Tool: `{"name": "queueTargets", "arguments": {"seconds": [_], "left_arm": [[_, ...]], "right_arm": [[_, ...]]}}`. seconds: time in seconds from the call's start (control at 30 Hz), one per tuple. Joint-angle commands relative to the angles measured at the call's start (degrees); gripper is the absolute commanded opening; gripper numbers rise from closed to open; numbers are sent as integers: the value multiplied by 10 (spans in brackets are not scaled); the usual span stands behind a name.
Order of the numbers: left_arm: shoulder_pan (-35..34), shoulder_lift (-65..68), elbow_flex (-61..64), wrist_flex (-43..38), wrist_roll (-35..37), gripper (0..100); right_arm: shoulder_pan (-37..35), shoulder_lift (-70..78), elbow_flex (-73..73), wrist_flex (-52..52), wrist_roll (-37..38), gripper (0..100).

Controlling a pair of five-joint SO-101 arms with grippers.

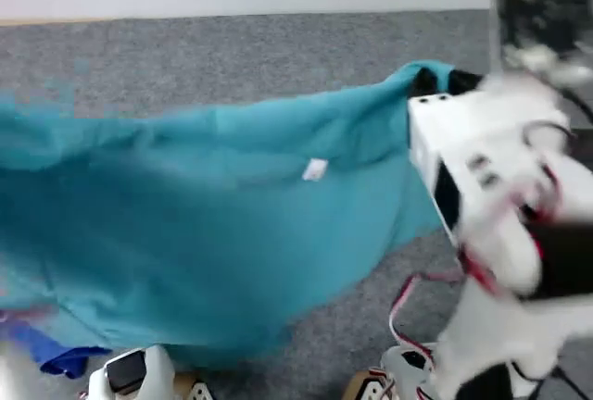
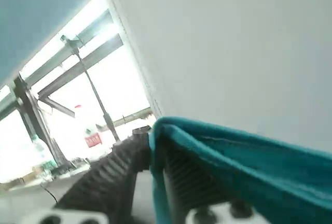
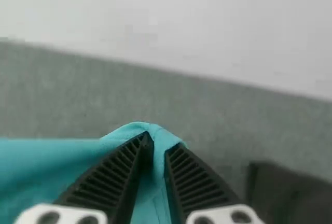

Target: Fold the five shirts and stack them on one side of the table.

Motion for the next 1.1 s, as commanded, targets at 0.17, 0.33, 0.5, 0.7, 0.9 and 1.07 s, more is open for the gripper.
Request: {"name": "queueTargets", "arguments": {"seconds": [0.17,0.33,0.5,0.7,0.9,1.07], "left_arm": [[6,191,154,-66,78,3],[75,298,156,-83,79,3],[144,385,156,-84,67,3],[187,467,156,-135,0,3],[168,499,153,-185,1,3],[147,476,109,-122,-1,3]], "right_arm": [[5,-8,314,-160,-1,9],[5,-7,456,-323,0,9],[7,5,556,-461,2,9],[54,124,550,-572,3,9],[88,276,392,-570,4,9],[80,381,214,-507,5,9]]}}
